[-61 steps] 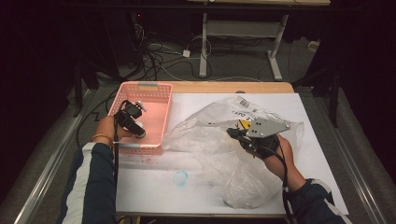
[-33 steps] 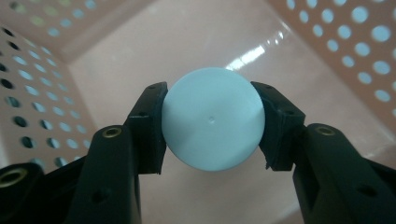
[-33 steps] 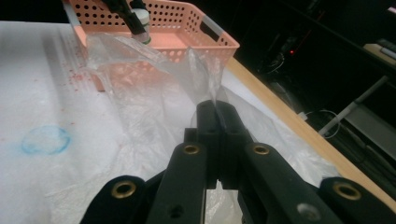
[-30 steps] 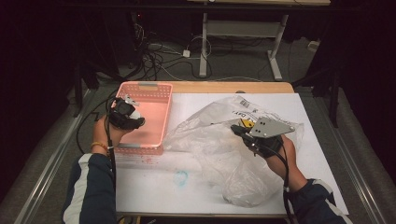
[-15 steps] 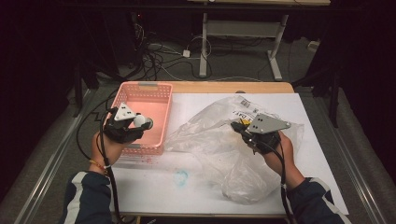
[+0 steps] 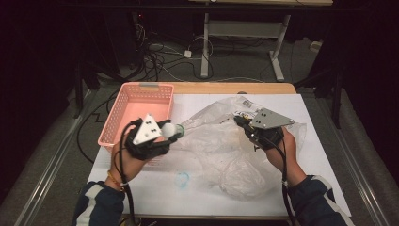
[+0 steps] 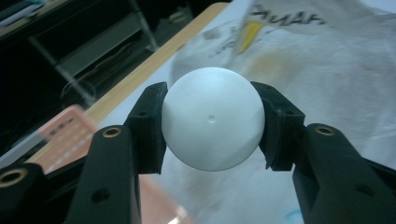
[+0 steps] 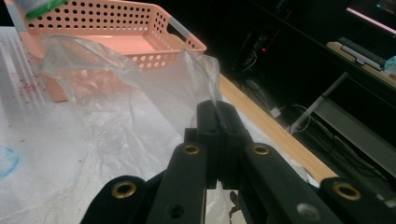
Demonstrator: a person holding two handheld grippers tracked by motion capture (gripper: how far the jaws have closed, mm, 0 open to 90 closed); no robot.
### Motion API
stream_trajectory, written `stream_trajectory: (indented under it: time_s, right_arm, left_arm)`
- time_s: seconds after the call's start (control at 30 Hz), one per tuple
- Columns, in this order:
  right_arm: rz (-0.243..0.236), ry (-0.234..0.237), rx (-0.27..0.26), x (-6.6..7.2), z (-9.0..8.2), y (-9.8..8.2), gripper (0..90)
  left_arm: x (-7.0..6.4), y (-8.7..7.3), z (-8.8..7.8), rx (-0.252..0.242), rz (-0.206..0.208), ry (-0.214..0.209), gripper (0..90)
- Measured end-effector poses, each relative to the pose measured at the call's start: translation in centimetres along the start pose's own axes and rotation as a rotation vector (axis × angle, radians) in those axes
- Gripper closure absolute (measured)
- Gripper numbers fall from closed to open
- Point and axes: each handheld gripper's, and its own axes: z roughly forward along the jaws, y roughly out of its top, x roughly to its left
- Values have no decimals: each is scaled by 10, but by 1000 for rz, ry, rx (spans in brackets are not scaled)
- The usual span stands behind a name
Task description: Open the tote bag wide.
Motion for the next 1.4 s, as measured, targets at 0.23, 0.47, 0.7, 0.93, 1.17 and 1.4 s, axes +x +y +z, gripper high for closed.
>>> stream_trajectory:
  time_s: [0.23,0.47,0.7,0.93,1.17,1.4]
  right_arm:
    - [3,16,-5,5,-2,-1,900]
    - [20,45,-11,8,-4,-3,900]
    - [13,57,3,11,0,-6,900]
    - [20,57,-8,10,-4,-5,900]
    - [18,66,12,11,-1,-8,900]
    - [9,71,20,12,0,-10,900]
  left_arm:
    - [-32,9,46,21,79,-97,481]
    - [-53,6,84,46,115,-139,481]
    - [-65,2,125,95,120,-195,481]
    - [-71,-3,161,147,121,-211,480]
    - [-66,-10,171,174,58,-207,464]
    - [-65,-6,151,128,71,-151,261]
